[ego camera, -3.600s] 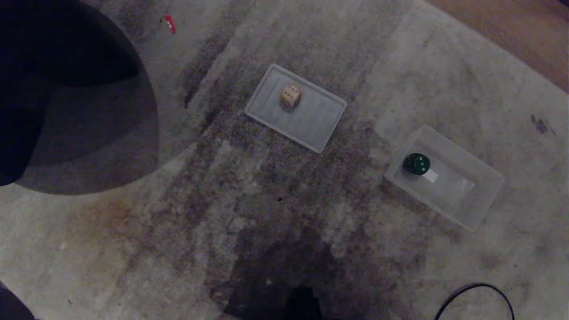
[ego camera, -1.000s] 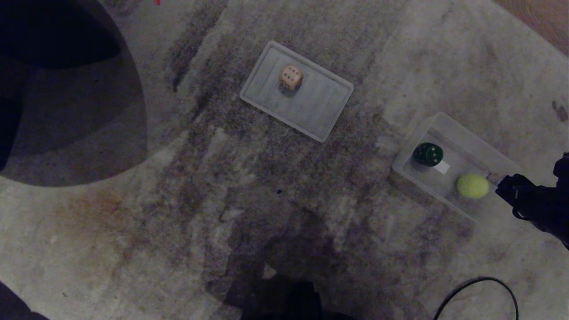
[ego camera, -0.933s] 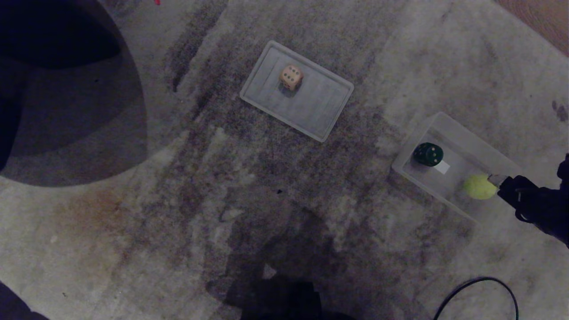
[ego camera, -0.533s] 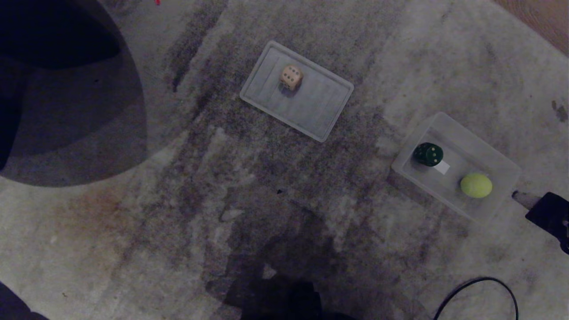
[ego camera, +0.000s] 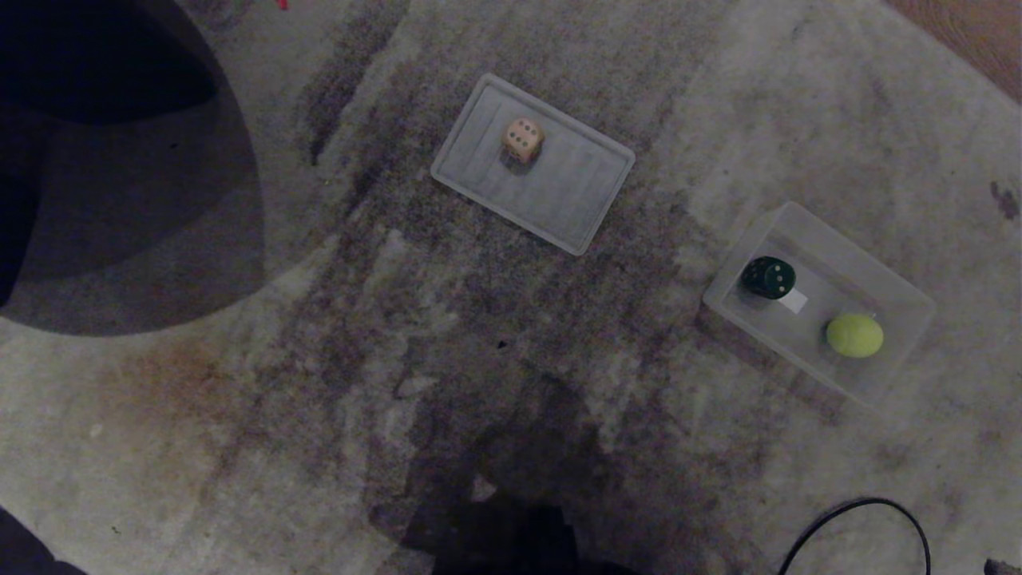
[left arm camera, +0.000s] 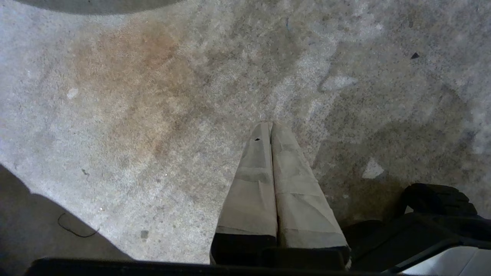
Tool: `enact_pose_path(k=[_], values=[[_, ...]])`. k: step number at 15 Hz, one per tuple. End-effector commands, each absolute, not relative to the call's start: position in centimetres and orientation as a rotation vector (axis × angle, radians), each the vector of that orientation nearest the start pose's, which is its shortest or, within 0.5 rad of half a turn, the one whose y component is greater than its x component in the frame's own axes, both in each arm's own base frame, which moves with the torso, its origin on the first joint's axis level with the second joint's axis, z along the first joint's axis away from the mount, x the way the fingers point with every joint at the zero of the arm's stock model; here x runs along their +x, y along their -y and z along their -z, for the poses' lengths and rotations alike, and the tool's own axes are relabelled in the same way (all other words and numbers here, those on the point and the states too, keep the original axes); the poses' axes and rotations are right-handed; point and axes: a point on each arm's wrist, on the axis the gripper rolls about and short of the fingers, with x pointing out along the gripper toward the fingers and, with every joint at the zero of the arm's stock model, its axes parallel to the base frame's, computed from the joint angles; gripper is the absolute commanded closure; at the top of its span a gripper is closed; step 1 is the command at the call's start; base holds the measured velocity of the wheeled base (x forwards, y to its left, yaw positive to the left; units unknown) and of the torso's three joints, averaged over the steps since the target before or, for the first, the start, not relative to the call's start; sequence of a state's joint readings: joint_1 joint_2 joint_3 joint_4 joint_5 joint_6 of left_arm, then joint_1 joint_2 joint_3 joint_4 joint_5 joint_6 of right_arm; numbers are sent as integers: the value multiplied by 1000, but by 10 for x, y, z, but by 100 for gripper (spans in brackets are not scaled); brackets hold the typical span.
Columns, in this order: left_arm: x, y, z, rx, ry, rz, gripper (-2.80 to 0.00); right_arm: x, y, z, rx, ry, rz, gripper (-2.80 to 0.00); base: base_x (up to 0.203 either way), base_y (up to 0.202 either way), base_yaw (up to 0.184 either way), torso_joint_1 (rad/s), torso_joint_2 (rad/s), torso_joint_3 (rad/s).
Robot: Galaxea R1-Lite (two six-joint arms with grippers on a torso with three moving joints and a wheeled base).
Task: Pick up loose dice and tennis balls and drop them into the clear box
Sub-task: Pick up toys out of the box
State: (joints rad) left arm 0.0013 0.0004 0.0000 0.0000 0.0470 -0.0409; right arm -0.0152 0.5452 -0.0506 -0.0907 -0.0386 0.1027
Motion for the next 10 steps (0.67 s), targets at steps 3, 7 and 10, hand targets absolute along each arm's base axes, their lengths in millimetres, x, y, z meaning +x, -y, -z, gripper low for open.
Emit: enact_pose_path(k=[3, 7, 10], values=[[-23, -1, -75, -41, -2, -49, 0, -15, 0, -80, 33, -111, -1, 0, 0, 0, 0, 0, 0, 0], [-23, -1, -75, -41, -2, -49, 0, -23, 0, -75, 6, -8, -14, 0, 0, 0, 0, 0, 0, 0], [-23, -1, -75, -41, -2, -49, 0, -23, 0, -75, 8, -14, -17, 0, 0, 0, 0, 0, 0, 0]])
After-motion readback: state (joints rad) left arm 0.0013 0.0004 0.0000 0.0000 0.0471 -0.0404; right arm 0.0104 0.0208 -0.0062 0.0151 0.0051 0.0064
